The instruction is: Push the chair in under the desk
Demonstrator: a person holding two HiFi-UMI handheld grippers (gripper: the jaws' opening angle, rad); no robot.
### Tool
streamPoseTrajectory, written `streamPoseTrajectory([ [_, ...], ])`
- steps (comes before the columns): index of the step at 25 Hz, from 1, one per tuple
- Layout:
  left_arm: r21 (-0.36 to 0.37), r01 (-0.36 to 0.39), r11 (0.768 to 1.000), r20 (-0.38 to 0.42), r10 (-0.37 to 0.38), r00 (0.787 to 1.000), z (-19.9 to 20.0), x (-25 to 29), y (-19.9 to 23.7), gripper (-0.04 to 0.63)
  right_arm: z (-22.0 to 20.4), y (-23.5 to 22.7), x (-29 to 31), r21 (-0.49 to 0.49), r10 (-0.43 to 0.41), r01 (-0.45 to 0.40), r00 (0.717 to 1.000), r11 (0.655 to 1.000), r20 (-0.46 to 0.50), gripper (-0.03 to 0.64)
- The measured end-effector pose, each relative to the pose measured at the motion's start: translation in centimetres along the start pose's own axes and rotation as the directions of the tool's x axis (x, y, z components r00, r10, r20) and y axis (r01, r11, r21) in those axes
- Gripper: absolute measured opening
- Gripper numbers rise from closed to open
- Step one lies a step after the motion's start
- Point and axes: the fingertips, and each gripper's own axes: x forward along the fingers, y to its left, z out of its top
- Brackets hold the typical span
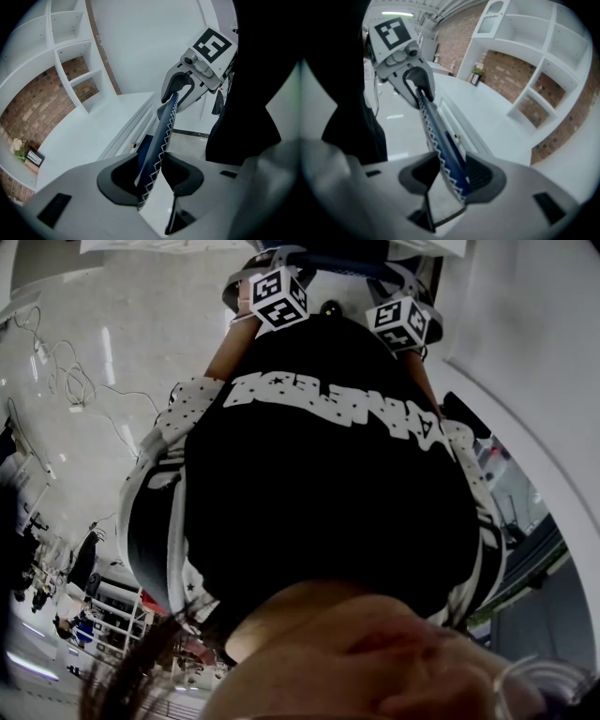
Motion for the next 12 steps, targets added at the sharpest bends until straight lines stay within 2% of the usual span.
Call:
streamPoseTrajectory([
  [9,-0.016,0.025,1.0,-0.003,-0.025,1.0,-0.04,0.45,0.48,0.192,0.2,-0.38,0.35,0.0,0.006,-0.006,1.0,1.0,0.0,0.184],
  [12,-0.009,0.013,1.0,-0.006,-0.013,1.0,-0.15,0.69,0.93,0.191,0.39,-0.63,0.78,-0.001,0.004,-0.004,1.0,1.0,0.001,0.184],
])
